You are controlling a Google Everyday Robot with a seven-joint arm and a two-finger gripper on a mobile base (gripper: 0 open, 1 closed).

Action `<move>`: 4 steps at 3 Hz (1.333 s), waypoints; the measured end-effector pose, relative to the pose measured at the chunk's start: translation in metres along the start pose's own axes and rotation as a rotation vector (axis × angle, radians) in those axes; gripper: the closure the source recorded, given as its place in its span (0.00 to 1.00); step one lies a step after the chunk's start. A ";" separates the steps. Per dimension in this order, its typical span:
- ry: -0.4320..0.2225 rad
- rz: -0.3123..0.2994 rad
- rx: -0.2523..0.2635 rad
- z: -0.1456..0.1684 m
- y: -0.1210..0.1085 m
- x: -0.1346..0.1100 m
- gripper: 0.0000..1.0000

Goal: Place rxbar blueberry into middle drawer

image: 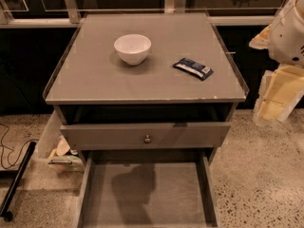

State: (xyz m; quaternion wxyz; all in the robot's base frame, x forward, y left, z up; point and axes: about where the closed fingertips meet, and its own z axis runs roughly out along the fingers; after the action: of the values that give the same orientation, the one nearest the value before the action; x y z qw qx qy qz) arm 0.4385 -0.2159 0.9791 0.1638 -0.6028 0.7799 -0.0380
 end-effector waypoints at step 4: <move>-0.142 0.025 0.029 0.044 -0.073 -0.007 0.00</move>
Offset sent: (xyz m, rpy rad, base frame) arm 0.0183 -0.0015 -0.0058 0.0494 -0.0185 -0.0010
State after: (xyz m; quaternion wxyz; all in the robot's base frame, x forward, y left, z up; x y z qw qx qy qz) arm 0.5213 -0.2228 0.9580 0.2280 -0.5919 0.7731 -0.0042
